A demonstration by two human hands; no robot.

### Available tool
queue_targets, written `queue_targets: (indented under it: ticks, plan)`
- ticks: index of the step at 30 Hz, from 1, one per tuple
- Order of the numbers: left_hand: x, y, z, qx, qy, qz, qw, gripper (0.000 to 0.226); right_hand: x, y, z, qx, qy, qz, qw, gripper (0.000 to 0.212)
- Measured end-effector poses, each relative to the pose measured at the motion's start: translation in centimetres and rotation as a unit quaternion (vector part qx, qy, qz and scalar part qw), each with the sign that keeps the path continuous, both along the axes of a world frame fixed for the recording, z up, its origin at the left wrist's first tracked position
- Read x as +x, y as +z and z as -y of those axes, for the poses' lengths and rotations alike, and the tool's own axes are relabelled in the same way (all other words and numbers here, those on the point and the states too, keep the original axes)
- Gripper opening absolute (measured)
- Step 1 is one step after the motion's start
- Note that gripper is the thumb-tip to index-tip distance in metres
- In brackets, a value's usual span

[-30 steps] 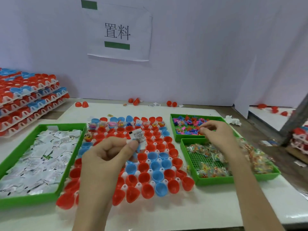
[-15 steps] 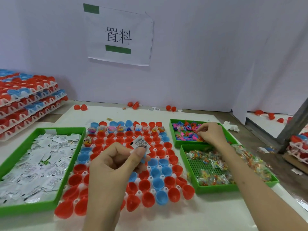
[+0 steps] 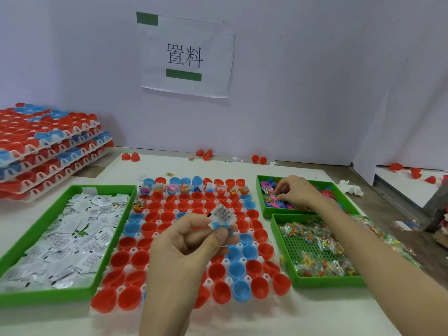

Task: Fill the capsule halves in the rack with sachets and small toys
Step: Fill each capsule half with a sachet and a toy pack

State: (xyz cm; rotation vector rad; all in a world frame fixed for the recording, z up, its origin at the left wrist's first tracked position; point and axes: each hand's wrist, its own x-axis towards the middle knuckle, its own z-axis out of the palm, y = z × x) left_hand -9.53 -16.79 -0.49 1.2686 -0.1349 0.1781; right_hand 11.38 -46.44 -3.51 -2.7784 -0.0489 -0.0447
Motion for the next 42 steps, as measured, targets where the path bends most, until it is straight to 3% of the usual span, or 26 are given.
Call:
queue_targets:
  ticks: [6,9,12,19,23,26,29,33,42]
  plan:
    - [-0.1,0.0,-0.3,-0.020,-0.001,0.003,1.000,0.012,-0.8,-0.5,0.5,0.017,-0.013,0.043,0.999,0.006]
    - [-0.2,-0.3,-0.6,-0.014,0.002,-0.005,1.000,0.027,-1.0,-0.8,0.8,0.039,-0.029,0.077,0.996,0.007]
    - [-0.4,0.2,-0.7,-0.014,-0.011,0.005,1.000,0.023,-1.2,-0.7,1.0,0.076,-0.051,0.120,0.989,0.012]
    - [-1.1,0.4,-0.4,-0.014,-0.025,0.024,0.999,0.020,-3.6,1.4,-0.2,0.233,-0.081,0.168,0.954,0.010]
    - [-1.2,0.9,0.0,-0.017,-0.014,0.044,0.999,0.021,-7.3,4.4,-4.3,0.399,0.007,0.138,0.907,0.010]
    - [-1.3,1.1,0.1,-0.025,0.007,0.061,0.998,0.019,-11.2,6.7,-8.1,0.465,0.071,0.140,0.871,0.013]
    - [-1.3,1.2,0.2,-0.036,0.029,0.067,0.997,0.019,-16.0,7.6,-11.1,0.476,0.122,0.154,0.857,0.012]
    - [-1.3,0.8,0.6,-0.004,0.035,0.073,0.997,0.019,-20.1,6.4,-14.0,0.472,0.118,0.179,0.855,0.016]
    - [-1.2,0.4,1.1,0.062,0.044,0.096,0.992,0.019,-22.5,5.8,-14.4,0.519,0.129,0.193,0.823,0.016]
